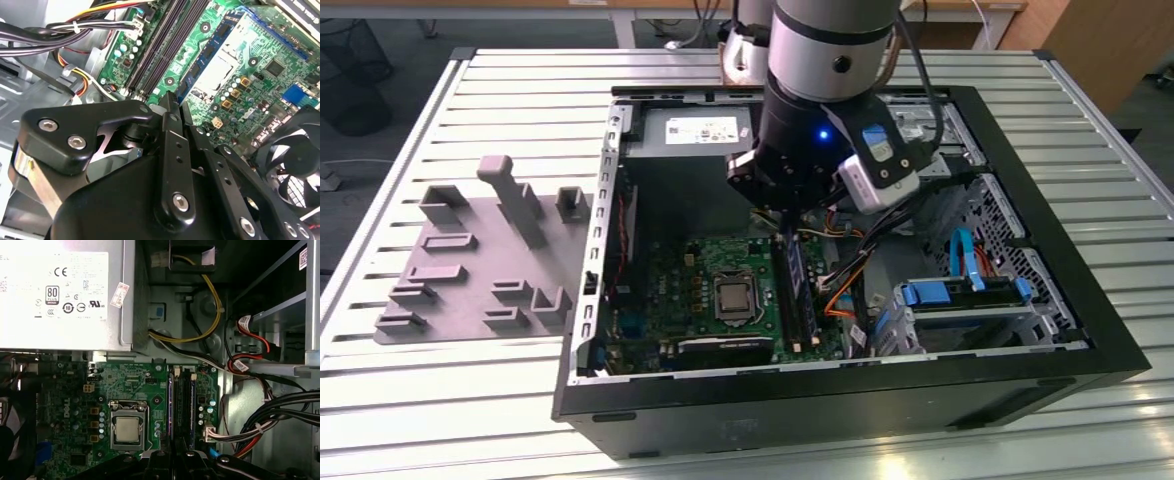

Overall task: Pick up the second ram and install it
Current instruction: 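Insert the second ram into the second slot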

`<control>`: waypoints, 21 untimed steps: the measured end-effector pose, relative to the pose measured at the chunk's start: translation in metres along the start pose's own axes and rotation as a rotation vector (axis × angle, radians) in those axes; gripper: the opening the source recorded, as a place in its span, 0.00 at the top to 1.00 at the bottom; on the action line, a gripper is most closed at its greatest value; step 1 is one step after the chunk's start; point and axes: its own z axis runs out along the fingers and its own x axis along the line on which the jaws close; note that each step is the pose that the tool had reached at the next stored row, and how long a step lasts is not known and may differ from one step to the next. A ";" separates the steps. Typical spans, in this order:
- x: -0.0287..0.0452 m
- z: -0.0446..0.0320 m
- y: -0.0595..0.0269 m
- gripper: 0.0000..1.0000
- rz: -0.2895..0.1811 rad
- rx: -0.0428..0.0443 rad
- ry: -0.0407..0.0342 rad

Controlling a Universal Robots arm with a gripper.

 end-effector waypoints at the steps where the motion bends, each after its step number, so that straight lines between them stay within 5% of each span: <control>1: -0.0001 0.0009 -0.0002 0.86 0.001 -0.0001 0.0000; 14: -0.0033 0.0090 -0.0017 0.86 0.007 -0.0004 -0.0001; 21: -0.0064 0.0212 -0.0020 0.86 0.023 -0.0005 0.0002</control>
